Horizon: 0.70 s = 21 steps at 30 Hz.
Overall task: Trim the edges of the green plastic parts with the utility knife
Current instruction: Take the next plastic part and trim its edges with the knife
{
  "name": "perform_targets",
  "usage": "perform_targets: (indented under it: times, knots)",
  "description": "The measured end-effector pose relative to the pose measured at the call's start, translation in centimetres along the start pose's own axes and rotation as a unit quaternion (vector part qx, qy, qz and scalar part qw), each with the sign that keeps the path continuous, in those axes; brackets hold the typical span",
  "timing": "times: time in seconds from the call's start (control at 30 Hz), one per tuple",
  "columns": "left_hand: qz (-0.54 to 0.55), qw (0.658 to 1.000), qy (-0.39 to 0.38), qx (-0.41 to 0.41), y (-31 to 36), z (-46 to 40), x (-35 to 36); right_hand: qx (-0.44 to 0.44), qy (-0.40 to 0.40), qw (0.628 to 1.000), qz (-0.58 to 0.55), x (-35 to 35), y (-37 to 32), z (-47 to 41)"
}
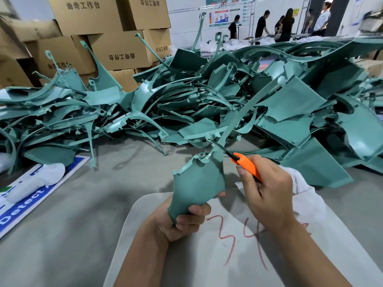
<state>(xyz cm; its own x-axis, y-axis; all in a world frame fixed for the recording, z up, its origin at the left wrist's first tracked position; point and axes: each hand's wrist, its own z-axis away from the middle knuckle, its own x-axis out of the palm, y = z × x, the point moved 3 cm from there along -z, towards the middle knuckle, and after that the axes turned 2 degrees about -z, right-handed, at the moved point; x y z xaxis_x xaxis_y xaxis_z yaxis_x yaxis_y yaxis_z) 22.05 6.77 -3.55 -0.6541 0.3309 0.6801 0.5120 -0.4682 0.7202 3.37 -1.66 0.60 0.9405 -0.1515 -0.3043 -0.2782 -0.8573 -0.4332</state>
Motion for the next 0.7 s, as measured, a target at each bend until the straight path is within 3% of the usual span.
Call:
perform_targets:
  times: [0.17, 0.33, 0.7]
  knots:
    - [-0.074, 0.996, -0.046, 0.011, 0.4, 0.2, 0.5, 0.014, -0.010, 1.000, 0.017, 0.0, 0.1, -0.2]
    - [-0.039, 0.995, 0.093, 0.000, 0.7, 1.0, -0.3, 0.036, 0.045, 0.997, 0.053, -0.7, 0.3, -0.3]
    - [-0.093, 0.963, 0.251, -0.018, 1.4, 3.0, -0.8, 0.065, 0.171, 0.973, 0.139, -2.2, 1.9, -0.8]
